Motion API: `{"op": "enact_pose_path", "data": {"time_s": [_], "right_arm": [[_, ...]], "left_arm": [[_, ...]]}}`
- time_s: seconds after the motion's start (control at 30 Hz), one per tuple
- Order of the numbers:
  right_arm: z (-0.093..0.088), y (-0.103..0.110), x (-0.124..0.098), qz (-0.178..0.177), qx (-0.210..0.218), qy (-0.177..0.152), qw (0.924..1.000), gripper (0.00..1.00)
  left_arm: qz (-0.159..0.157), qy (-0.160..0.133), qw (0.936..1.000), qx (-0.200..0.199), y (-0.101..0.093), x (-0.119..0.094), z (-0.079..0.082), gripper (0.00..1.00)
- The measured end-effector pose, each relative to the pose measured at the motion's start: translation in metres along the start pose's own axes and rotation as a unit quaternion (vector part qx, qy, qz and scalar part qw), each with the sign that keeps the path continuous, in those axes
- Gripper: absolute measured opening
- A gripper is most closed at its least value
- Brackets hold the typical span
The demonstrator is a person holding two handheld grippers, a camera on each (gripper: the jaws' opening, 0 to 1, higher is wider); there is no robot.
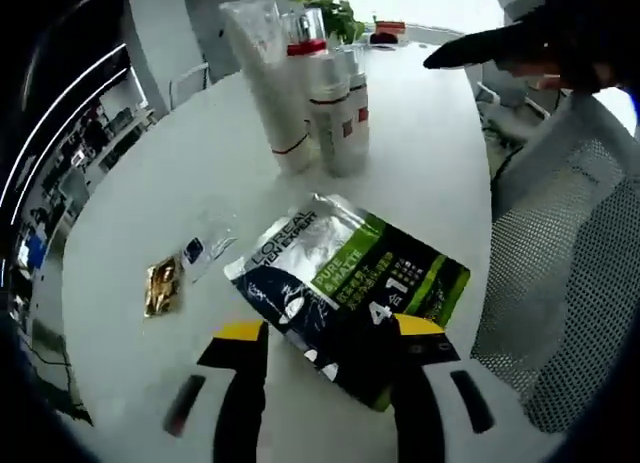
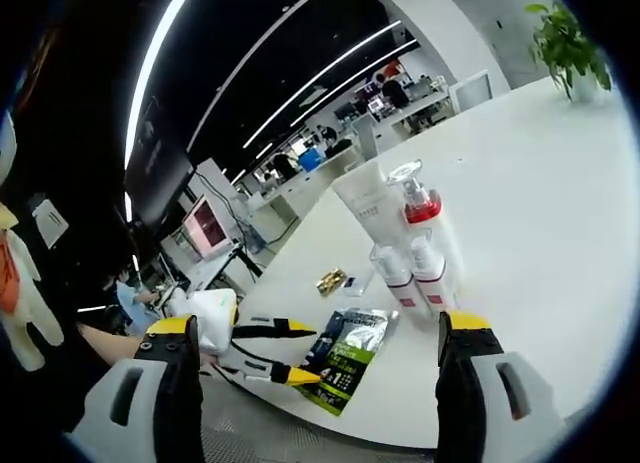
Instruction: Arrange the skincare products in the storage area until every visible bottle or jar stands upright without overlapping.
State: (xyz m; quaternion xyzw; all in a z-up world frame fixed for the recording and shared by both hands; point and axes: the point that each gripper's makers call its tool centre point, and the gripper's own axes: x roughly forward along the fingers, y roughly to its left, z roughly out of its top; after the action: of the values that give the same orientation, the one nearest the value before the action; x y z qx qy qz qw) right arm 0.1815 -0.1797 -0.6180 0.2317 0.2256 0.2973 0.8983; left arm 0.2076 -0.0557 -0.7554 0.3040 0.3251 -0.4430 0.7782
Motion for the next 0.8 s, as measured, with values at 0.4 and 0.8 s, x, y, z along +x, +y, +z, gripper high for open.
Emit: {"op": "enact_pose_path", "data": {"time_s": [0.4,0.8], "right_arm": [[0.001,0.001,0.0,-0.004,0.002,-0.002,1.0,0.99],[0.001,-0.002,0.0,-0.008,0.01,-0.003,0.9999,0.98]], "left_arm": [[-0.068,0.013,0.9969,-0.037,-0.005,0.016,0.005,0.71],[-0.036,0.009,0.9941,-0.102,0.02,0.028,0.007,0.75]]}}
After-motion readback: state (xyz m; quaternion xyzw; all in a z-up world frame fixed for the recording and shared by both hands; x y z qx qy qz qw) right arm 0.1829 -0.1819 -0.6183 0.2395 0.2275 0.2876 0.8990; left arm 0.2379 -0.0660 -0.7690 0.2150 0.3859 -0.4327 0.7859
